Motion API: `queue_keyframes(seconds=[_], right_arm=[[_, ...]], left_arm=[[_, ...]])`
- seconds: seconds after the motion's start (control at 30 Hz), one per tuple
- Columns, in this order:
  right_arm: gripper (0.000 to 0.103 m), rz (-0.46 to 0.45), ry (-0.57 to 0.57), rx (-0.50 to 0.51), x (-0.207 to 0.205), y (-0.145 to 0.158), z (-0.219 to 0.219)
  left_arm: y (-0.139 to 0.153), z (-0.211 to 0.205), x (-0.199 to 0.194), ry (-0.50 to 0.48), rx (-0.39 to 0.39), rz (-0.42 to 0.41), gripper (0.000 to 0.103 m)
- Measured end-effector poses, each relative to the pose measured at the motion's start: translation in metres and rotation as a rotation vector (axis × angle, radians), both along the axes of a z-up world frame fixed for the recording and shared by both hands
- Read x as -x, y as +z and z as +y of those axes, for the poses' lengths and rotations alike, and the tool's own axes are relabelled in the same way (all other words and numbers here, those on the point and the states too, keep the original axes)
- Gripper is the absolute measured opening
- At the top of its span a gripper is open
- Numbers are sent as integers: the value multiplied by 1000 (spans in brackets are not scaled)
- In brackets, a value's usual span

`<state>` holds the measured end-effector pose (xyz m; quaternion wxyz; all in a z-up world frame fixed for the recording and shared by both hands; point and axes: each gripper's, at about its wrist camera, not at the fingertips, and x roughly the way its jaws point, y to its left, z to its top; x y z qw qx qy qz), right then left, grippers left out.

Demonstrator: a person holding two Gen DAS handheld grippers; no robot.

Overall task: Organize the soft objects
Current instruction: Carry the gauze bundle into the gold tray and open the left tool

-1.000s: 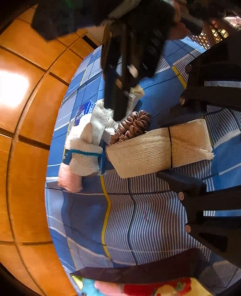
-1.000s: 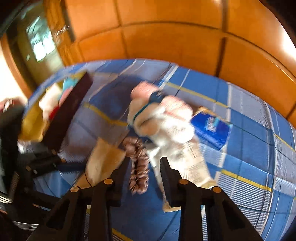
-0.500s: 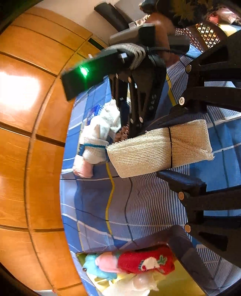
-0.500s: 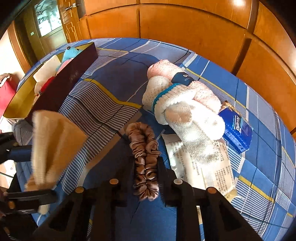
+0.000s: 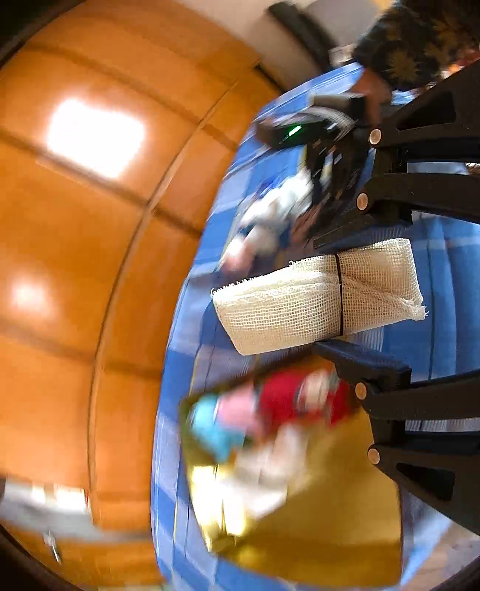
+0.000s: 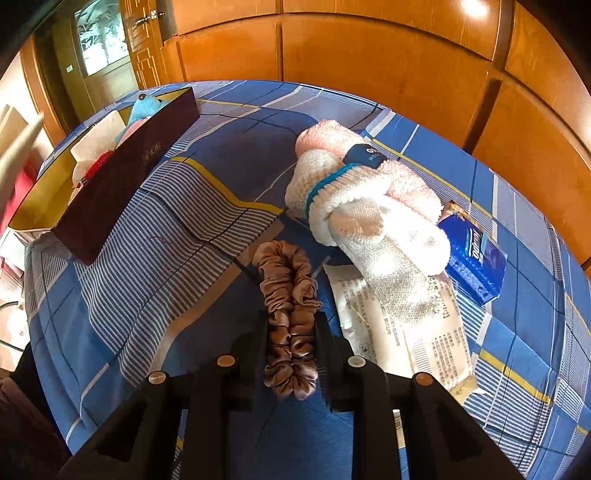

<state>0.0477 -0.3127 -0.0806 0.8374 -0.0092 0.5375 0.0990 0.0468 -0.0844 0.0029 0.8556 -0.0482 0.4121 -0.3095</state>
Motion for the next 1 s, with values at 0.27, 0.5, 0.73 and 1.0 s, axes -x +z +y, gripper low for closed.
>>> queue_keyframes(seconds=[0.27, 0.5, 0.73, 1.0], right_arm=[[23, -18, 5, 23, 2, 0, 2], [23, -31, 5, 36, 5, 0, 5], [23, -32, 10, 40, 5, 0, 6], [23, -31, 14, 46, 5, 0, 6]], left_arm=[[4, 116, -51, 332, -65, 0, 48], [-31, 168, -105, 482, -173, 110, 48], [-38, 165, -139, 481, -260, 126, 49], [-59, 153, -173, 494, -298, 178, 68]])
